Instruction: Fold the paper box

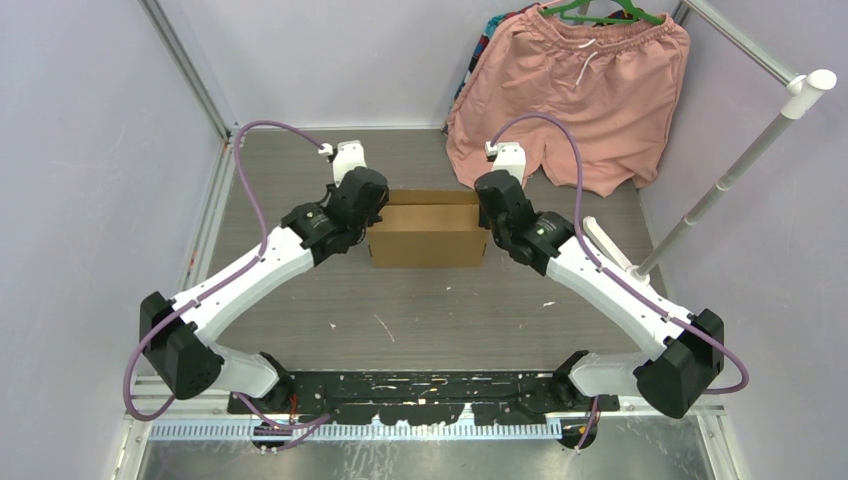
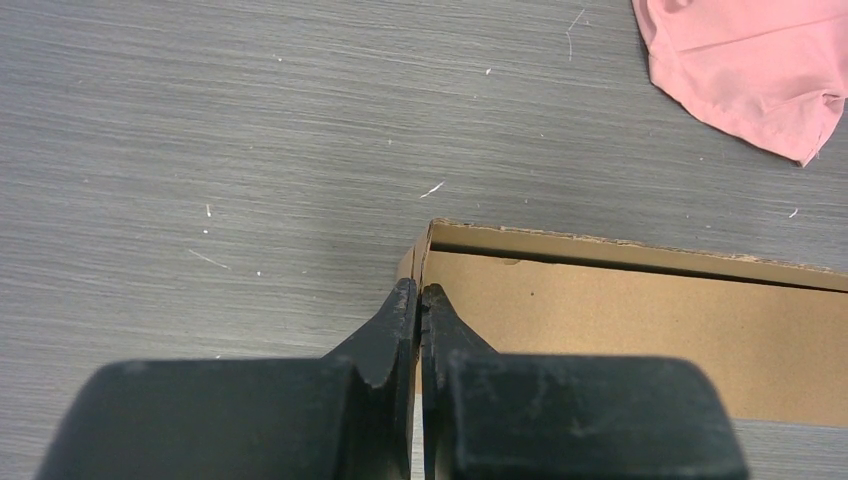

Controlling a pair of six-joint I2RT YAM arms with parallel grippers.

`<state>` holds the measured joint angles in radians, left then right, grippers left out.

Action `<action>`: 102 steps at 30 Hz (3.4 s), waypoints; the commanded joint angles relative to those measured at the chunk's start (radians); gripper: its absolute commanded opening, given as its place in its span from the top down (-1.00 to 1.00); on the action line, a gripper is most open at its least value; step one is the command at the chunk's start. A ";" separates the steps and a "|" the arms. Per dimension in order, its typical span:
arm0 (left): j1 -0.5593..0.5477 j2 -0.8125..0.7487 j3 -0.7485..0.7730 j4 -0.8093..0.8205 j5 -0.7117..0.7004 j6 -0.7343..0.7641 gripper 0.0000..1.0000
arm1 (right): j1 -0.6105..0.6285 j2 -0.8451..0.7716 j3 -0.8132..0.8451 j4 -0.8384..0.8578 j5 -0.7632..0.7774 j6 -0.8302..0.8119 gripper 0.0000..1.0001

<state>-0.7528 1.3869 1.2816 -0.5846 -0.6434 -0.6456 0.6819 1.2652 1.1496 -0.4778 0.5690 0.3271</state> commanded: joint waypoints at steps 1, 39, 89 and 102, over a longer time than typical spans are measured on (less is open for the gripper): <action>-0.007 -0.006 -0.045 -0.025 0.032 0.001 0.99 | 0.015 0.003 -0.025 -0.039 -0.004 0.029 0.98; -0.006 -0.051 -0.109 0.026 0.047 0.111 1.00 | 0.037 0.008 -0.018 -0.041 0.026 0.024 0.97; -0.058 -0.129 -0.241 0.122 -0.033 0.089 1.00 | 0.058 -0.204 -0.002 -0.129 -0.061 0.054 0.10; -0.064 -0.133 -0.267 0.186 -0.035 0.152 1.00 | 0.053 0.039 0.214 -0.087 -0.058 0.006 0.10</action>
<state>-0.8124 1.2503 1.0260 -0.3977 -0.6624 -0.5293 0.7338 1.2537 1.2789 -0.6067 0.5121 0.3603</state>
